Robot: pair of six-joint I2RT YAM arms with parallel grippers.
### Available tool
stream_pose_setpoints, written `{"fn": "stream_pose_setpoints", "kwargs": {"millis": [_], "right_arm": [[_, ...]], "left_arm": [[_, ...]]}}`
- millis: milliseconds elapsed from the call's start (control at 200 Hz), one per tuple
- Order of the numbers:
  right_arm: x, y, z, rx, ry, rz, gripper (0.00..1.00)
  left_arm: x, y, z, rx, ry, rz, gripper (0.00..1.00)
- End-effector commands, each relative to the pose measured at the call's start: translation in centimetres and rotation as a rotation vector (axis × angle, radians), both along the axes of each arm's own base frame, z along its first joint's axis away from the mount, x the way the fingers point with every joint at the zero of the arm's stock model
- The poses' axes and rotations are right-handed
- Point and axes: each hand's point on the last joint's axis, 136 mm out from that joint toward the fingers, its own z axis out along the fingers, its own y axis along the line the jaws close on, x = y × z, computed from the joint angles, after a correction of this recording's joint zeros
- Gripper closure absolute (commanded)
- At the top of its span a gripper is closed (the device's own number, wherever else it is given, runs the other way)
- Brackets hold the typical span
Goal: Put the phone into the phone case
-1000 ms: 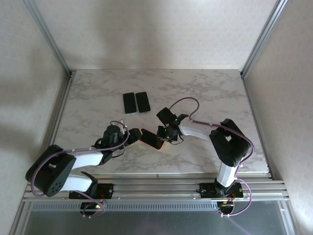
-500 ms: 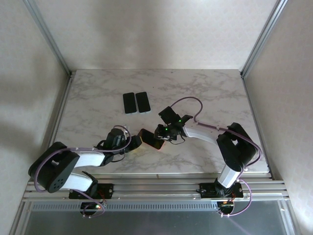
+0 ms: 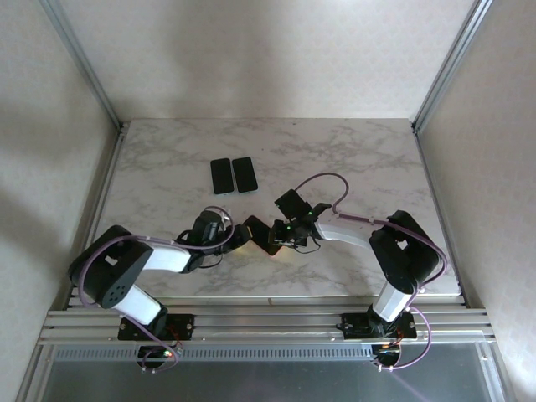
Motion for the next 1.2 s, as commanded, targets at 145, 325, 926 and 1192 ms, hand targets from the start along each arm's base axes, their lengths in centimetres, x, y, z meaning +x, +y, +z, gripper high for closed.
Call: {"fn": "stream_pose_setpoints", "kwargs": {"millis": [145,325,926,1192], "right_arm": [[0.2,-1.7,-0.5,-0.040,-0.030,-0.009,0.71],[0.4,-2.7,-1.1,-0.057,-0.023,-0.034,0.72],[-2.0,-2.8,2.5,-0.030,-0.017,0.115,0.71],[-3.6,-1.5,0.9,-0.017,0.054,0.172,0.72]], "left_arm": [[3.0,-3.3,1.4,-0.063,-0.051,-0.030,0.65],[4.6,-5.2,1.7,-0.089,-0.068,-0.049,0.65],[5.6,-4.3,3.1,-0.091,-0.131,-0.004,0.64],[4.5,-2.5,3.0,-0.083,-0.124,0.026,0.64]]}}
